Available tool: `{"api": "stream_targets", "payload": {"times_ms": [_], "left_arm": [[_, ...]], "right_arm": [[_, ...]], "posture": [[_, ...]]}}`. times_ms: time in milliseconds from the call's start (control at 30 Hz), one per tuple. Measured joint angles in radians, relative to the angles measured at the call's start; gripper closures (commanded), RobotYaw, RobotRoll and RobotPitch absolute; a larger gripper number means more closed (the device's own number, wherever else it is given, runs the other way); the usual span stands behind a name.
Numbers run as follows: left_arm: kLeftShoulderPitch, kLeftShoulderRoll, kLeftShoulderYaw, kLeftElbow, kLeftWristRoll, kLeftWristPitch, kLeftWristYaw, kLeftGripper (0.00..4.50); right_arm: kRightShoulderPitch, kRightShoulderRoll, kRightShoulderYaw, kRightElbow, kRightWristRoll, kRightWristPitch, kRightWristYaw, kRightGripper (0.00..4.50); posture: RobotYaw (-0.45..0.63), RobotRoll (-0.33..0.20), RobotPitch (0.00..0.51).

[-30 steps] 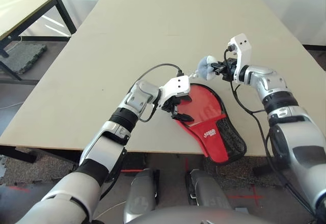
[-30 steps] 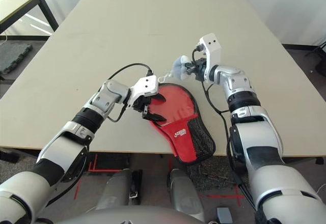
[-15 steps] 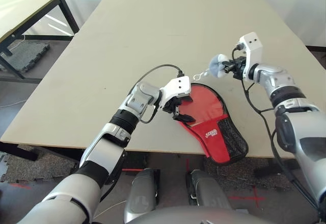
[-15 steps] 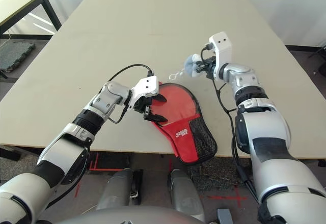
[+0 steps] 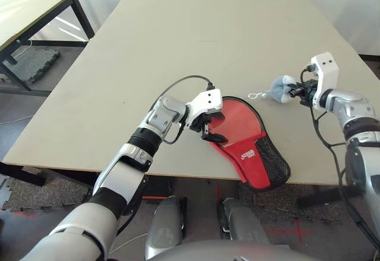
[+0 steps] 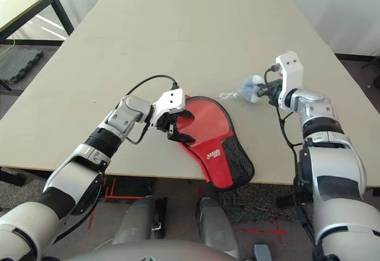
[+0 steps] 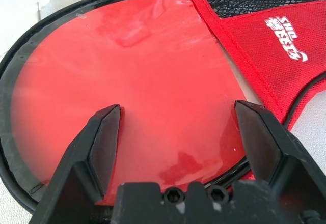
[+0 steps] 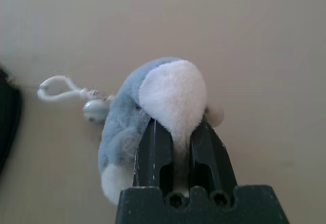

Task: Store the ping-pong paddle in its case and zip it.

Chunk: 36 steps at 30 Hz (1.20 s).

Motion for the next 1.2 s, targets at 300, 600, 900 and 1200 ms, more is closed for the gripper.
{"api": "stream_targets", "payload": {"times_ms": [300, 600, 900, 1200], "left_arm": [[-0.012, -0.006, 0.000, 0.036, 0.000, -0.025, -0.007, 0.00], [-0.029, -0.015, -0.001, 0.077, 0.001, -0.045, -0.007, 0.00], [-0.031, -0.022, -0.002, 0.078, 0.002, -0.048, -0.006, 0.00], [-0.031, -0.029, -0.023, 0.070, 0.007, -0.050, 0.016, 0.00]], "right_arm": [[0.425, -0.140, -0.056, -0.635, 0.174, 0.363, 0.151, 4.43], [0.657, -0.234, -0.090, -0.933, 0.318, 0.564, 0.219, 4.44], [0.741, -0.275, -0.085, -1.015, 0.382, 0.604, 0.268, 4.44], [0.804, -0.351, -0.043, -1.025, 0.378, 0.545, 0.316, 4.44]], "posture": [[-0.11, 0.000, 0.106], [-0.11, 0.000, 0.098], [-0.11, 0.000, 0.087], [-0.09, 0.000, 0.084]]}}
